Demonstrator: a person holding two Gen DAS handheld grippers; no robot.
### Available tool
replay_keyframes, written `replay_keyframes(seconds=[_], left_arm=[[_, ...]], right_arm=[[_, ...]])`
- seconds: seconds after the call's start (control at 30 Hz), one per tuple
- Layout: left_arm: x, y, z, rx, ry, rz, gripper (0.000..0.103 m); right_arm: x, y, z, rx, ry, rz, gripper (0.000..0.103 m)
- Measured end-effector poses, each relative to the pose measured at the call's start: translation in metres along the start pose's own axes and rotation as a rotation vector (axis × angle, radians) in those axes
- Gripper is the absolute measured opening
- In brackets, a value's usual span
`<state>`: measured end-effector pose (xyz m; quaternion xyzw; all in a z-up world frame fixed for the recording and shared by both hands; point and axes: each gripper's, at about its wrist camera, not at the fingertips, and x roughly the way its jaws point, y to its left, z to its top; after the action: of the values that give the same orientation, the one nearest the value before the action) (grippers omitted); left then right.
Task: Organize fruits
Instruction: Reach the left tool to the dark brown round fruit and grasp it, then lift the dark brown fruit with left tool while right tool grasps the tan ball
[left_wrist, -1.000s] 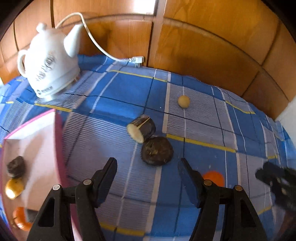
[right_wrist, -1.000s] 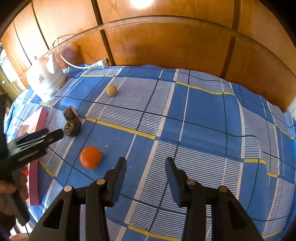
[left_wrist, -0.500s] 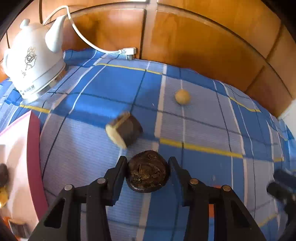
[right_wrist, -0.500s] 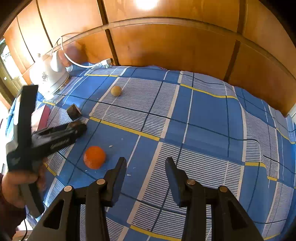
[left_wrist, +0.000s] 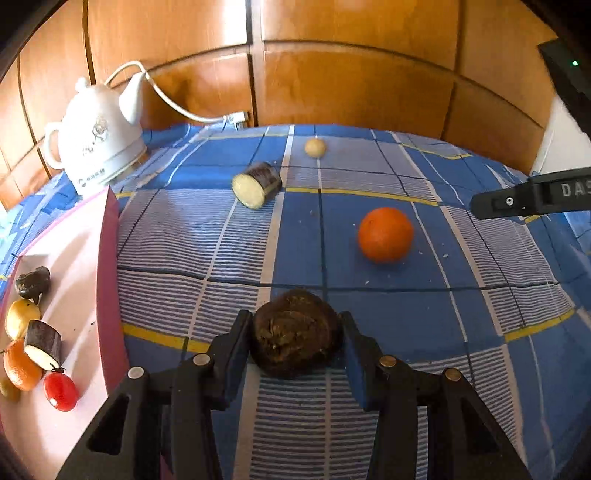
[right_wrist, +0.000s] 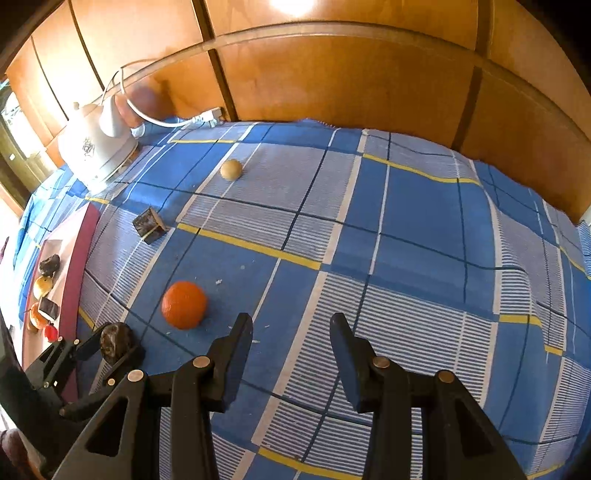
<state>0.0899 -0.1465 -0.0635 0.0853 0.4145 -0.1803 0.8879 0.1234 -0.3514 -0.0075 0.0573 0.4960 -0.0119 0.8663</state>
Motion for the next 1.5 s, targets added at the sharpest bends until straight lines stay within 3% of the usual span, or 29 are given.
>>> replay_keyframes(seconds=[0.23,0.57,0.87,1.13,1.27,1.3,1.33,1.5], left_arm=[[0.001,0.003,0.001,-0.008,-0.014,-0.011,0.047],[-0.001,0.004,-0.002,-0.007,-0.034,-0.014,0.047],[-0.002,0.003,-0.003,-0.004,-0.046,-0.011,0.047],[-0.002,0.004,-0.003,-0.011,-0.05,-0.021,0.047],[-0.002,0.005,-0.003,-0.015,-0.051,-0.029,0.047],[-0.002,0.005,-0.003,-0.015,-0.051,-0.03,0.047],[-0.002,0.005,-0.003,-0.016,-0.052,-0.031,0.047],[-0.001,0.004,-0.003,-0.016,-0.052,-0.032,0.047]], right_arm=[[0.008,0.0,-0.004,0.013,0.018,0.001,0.044],[0.013,0.008,0.004,0.041,0.048,0.091,0.044],[0.034,0.035,0.079,0.04,0.032,0.173,0.044],[0.087,0.054,0.141,0.051,0.05,0.134,0.044],[0.116,0.06,0.158,0.065,0.089,0.121,0.043],[0.123,0.063,0.16,0.06,0.1,0.111,0.039],[0.13,0.065,0.16,0.053,0.114,0.106,0.028],[0.126,0.068,0.157,0.002,0.088,0.073,0.025]])
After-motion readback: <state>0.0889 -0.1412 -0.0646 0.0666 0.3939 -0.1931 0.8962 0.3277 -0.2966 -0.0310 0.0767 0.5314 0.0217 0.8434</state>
